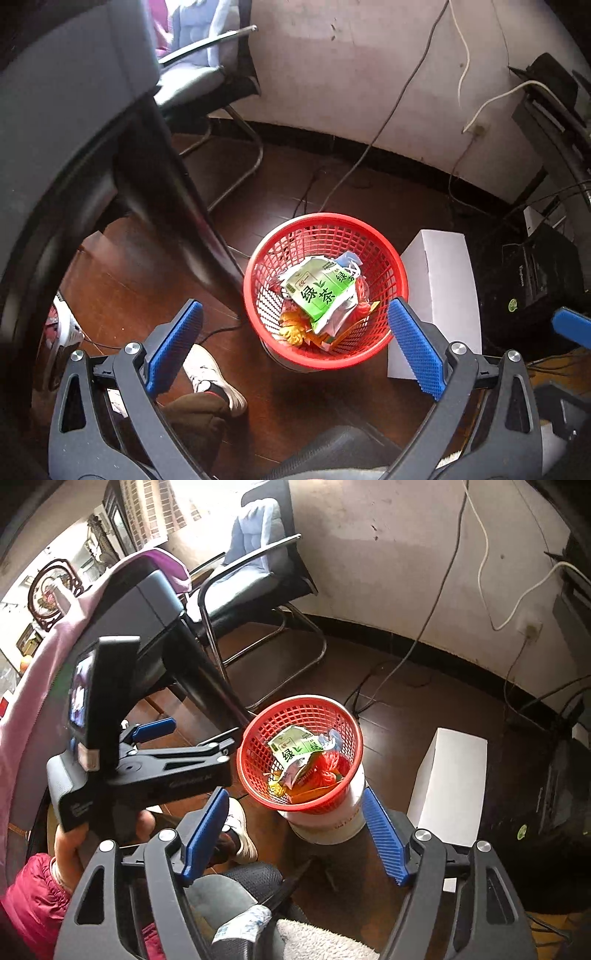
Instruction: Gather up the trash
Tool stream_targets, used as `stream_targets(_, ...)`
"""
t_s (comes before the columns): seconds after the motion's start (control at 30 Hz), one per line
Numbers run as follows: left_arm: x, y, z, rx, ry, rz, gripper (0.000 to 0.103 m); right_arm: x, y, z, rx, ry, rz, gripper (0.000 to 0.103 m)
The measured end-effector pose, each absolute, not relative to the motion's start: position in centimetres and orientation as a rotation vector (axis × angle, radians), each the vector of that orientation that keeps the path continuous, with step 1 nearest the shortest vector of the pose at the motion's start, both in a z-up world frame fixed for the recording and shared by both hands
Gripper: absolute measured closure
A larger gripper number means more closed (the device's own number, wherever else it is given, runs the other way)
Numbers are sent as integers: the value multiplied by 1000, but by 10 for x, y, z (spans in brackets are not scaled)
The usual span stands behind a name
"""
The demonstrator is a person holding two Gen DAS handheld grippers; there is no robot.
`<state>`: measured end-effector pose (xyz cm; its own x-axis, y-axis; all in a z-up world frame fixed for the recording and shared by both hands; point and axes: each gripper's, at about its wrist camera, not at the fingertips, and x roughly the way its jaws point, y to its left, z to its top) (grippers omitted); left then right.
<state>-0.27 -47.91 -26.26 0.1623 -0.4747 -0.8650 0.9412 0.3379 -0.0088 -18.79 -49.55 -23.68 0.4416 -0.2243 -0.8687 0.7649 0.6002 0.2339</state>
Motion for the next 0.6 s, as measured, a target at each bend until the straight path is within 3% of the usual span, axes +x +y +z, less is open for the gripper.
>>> stream_targets(0.6, -8, -406, -222, 519, 807, -1056, 7, -186, -463, -208, 603, 930, -706, 25)
